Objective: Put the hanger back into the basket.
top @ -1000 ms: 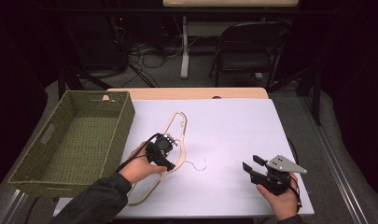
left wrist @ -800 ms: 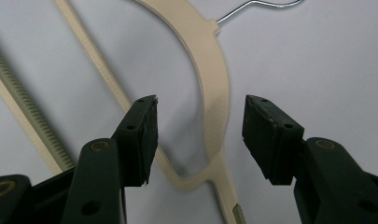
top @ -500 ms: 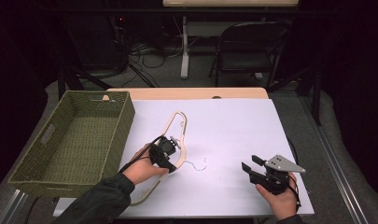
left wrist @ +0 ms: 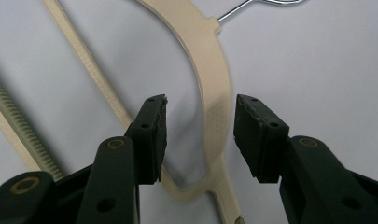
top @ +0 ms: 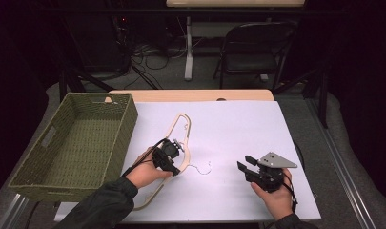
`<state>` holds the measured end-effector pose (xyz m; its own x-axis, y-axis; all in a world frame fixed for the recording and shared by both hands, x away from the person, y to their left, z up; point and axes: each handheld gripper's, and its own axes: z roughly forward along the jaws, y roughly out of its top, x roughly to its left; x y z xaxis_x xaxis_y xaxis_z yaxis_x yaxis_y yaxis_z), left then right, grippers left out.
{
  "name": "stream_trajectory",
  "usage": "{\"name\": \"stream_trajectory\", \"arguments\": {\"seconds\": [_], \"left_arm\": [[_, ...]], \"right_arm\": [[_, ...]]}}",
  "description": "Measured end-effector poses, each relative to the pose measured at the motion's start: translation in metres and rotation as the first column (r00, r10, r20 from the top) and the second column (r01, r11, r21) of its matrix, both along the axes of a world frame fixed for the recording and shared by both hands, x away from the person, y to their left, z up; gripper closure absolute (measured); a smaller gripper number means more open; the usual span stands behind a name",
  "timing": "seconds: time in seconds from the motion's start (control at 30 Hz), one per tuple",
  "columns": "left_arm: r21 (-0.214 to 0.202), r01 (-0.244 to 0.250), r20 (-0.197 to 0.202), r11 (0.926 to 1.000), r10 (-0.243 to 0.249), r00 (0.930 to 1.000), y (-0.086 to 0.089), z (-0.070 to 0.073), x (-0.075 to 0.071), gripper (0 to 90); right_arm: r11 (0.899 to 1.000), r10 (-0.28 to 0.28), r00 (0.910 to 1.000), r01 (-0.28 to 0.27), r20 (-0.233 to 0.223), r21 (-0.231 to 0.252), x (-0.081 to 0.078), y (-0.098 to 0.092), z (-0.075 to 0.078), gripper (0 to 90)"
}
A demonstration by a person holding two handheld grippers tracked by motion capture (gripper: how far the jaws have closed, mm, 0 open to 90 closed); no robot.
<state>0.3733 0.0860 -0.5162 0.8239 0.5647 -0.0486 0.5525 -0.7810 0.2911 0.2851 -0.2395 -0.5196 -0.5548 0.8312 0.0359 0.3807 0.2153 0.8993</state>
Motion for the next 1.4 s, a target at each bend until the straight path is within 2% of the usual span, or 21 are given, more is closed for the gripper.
{"name": "stream_trajectory", "arguments": {"seconds": [0.03, 0.07, 0.1, 0.17, 0.23, 0.27, 0.3, 0.4, 0.47, 0.53, 0.57, 0.6, 0.67, 0.77, 0.93, 0.97, 1.07, 1.1, 1.17, 1.2, 1.4], "left_arm": [[0.001, -0.001, 0.000, 1.0000, 0.001, 1.0000, 0.000, 0.000, 0.000, 54.2], [0.001, -0.003, -0.001, 1.0000, 0.003, 1.0000, 0.000, 0.000, 0.000, 54.2], [-0.002, -0.007, -0.004, 1.0000, 0.007, 1.0000, 0.001, 0.000, 0.000, 54.2], [-0.001, -0.007, -0.008, 1.0000, 0.007, 0.9999, 0.001, 0.000, 0.000, 54.2], [-0.008, -0.008, -0.010, 0.9999, 0.008, 0.9999, 0.002, 0.000, 0.001, 54.2], [-0.008, -0.008, -0.010, 0.9999, 0.008, 0.9999, 0.002, 0.000, 0.001, 54.3], [-0.015, -0.014, -0.012, 0.9998, 0.014, 0.9998, 0.003, 0.001, 0.001, 54.3], [-0.025, -0.016, -0.013, 0.9996, 0.016, 0.9998, 0.003, 0.001, 0.001, 54.5], [-0.027, -0.019, -0.012, 0.9995, 0.018, 0.9998, 0.004, 0.001, 0.001, 54.5], [-0.025, -0.015, -0.014, 0.9996, 0.015, 0.9998, 0.004, 0.002, 0.001, 54.6], [-0.031, -0.018, -0.013, 0.9994, 0.017, 0.9998, 0.005, 0.002, 0.001, 54.7], [-0.035, -0.021, -0.015, 0.9992, 0.020, 0.9997, 0.005, 0.002, 0.001, 54.7], [-0.042, -0.021, -0.019, 0.9989, 0.020, 0.9996, 0.005, 0.002, 0.002, 54.9], [-0.047, -0.025, -0.024, 0.9986, 0.024, 0.9994, 0.006, 0.001, 0.002, 54.9], [-0.056, -0.028, -0.026, 0.9981, 0.026, 0.9993, 0.007, 0.001, 0.003, 55.3], [-0.057, -0.028, -0.026, 0.9980, 0.027, 0.9993, 0.007, 0.001, 0.003, 55.3], [-0.057, -0.026, -0.026, 0.9980, 0.024, 0.9994, 0.007, 0.001, 0.003, 55.3], [-0.058, -0.025, -0.029, 0.9980, 0.024, 0.9993, 0.006, 0.000, 0.003, 55.3], [-0.058, -0.025, -0.028, 0.9980, 0.023, 0.9994, 0.006, 0.000, 0.003, 55.4], [-0.057, -0.023, -0.029, 0.9981, 0.022, 0.9993, 0.006, 0.000, 0.002, 55.4], [-0.060, -0.023, -0.031, 0.9980, 0.021, 0.9993, 0.006, -0.001, 0.002, 55.6]], "right_arm": [[1.000, 0.025, 0.9997, -0.025, -0.005, 0.007, 0.006, 0.008, 0.000, 63.2], [1.000, 0.025, 0.9997, -0.025, -0.005, 0.007, 0.006, 0.008, 0.000, 63.2], [0.998, 0.054, 0.9983, -0.055, -0.020, -0.011, 0.015, 0.017, 0.002, 67.1], [0.998, 0.064, 0.9976, -0.065, -0.025, -0.014, 0.018, 0.021, 0.002, 67.6], [0.993, 0.105, 0.9937, -0.106, -0.040, -0.041, 0.029, 0.038, 0.003, 70.0], [0.993, 0.105, 0.9937, -0.106, -0.040, -0.041, 0.029, 0.038, 0.003, 70.0], [0.989, 0.134, 0.9894, -0.137, -0.055, -0.056, 0.037, 0.049, 0.002, 71.8], [0.985, 0.157, 0.9852, -0.162, -0.068, -0.066, 0.044, 0.060, 0.001, 73.0], [0.976, 0.195, 0.9761, -0.203, -0.095, -0.079, 0.053, 0.076, -0.001, 74.6], [0.974, 0.202, 0.9746, -0.210, -0.096, -0.083, 0.055, 0.079, -0.002, 75.2], [0.968, 0.223, 0.9681, -0.234, -0.115, -0.091, 0.060, 0.089, -0.004, 76.7], [0.968, 0.223, 0.9681, -0.234, -0.115, -0.091, 0.060, 0.089, -0.004, 76.7], [0.962, 0.242, 0.9610, -0.256, -0.134, -0.097, 0.067, 0.100, -0.008, 77.7], [0.956, 0.257, 0.9548, -0.274, -0.149, -0.102, 0.071, 0.109, -0.012, 78.6], [0.953, 0.266, 0.9485, -0.286, -0.172, -0.101, 0.074, 0.114, -0.020, 80.9], [0.950, 0.275, 0.9430, -0.297, -0.187, -0.100, 0.075, 0.116, -0.023, 81.9], [0.947, 0.282, 0.9396, -0.305, -0.194, -0.101, 0.075, 0.118, -0.024, 82.7], [0.943, 0.294, 0.9352, -0.317, -0.198, -0.100, 0.074, 0.121, -0.026, 83.1], [0.943, 0.295, 0.9348, -0.318, -0.197, -0.095, 0.074, 0.122, -0.028, 83.3], [0.939, 0.302, 0.9311, -0.327, -0.205, -0.103, 0.074, 0.124, -0.028, 83.5], [0.936, 0.312, 0.9236, -0.339, -0.223, -0.096, 0.078, 0.130, -0.035, 84.0]]}}
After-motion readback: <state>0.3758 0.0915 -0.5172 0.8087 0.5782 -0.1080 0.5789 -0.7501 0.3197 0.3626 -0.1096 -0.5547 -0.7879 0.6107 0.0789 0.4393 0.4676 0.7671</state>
